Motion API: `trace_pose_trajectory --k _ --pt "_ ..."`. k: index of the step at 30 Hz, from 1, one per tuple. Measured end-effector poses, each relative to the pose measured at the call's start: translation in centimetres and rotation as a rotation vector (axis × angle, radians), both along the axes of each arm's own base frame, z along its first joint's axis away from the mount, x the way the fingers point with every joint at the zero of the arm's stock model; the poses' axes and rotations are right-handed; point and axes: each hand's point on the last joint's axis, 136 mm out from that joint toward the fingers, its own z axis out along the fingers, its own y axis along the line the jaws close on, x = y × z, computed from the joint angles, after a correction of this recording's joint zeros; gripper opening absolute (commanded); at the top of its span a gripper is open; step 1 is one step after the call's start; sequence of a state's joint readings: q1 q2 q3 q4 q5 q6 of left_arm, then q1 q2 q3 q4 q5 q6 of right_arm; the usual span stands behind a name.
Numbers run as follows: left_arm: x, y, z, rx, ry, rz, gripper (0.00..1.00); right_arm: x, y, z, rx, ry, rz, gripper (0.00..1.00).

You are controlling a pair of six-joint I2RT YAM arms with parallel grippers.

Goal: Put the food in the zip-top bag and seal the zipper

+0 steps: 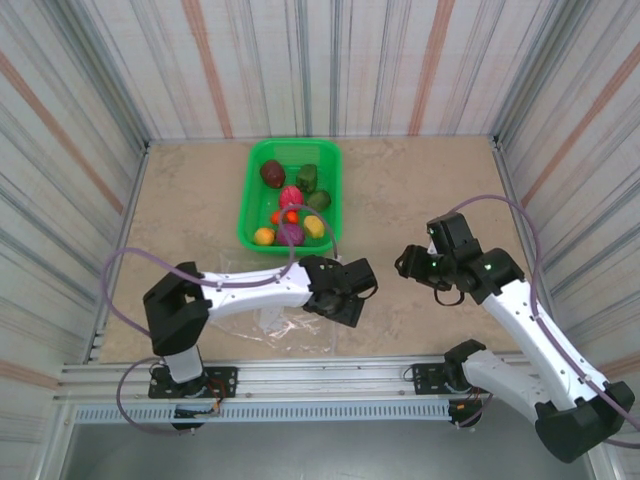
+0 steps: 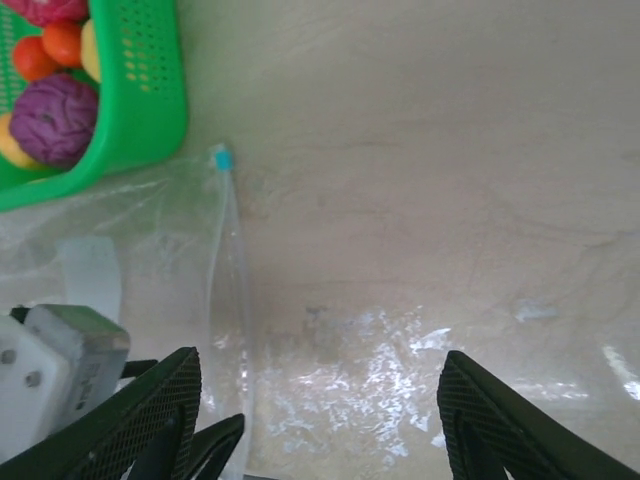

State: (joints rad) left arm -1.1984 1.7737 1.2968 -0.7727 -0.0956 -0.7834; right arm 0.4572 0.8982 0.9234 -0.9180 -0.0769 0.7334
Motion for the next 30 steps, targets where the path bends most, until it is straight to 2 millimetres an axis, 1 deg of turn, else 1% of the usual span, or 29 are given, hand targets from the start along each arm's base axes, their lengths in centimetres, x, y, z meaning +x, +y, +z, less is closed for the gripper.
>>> trace_pose_trajectory --k 3,9,12,16,20,24,27,30 --pt "0.0 -0.2 -1.0 0.015 0.007 0.008 0.73 -0.2 -0.5 0.3 -0.009 -0.018 -0.013 0.64" --pt "0.4 0.2 -1.7 0.019 0.01 0.058 0.53 -0.8 -1.3 0.9 -0.014 -0.039 -0.038 0.62" --pt "0.3 1.1 -2.7 0.04 0.017 0.074 0.48 -1.1 -1.4 0.9 -0.016 -0.036 -0.04 0.61" --pt "0.4 2.2 -3.5 0.075 0.011 0.094 0.47 -1.1 -1.4 1.3 -0.01 -0.042 -0.037 0.59" --pt "0.9 2.7 -3.9 0.101 -0.002 0.112 0.42 -1.1 -1.0 1.9 0.006 -0.056 -0.012 0.5" --pt "1.8 3.1 -3.9 0.102 -0.01 0.136 0.36 -1.2 -0.6 2.0 0.016 -0.049 0.008 0.45" --pt "2.4 3.5 -4.0 0.106 -0.015 0.153 0.26 -1.1 -0.4 1.7 0.015 -0.035 0.015 0.42" --pt "2.7 3.9 -4.3 0.113 -0.012 0.151 0.11 -1.0 -0.4 1.5 0.002 -0.031 0.028 0.42"
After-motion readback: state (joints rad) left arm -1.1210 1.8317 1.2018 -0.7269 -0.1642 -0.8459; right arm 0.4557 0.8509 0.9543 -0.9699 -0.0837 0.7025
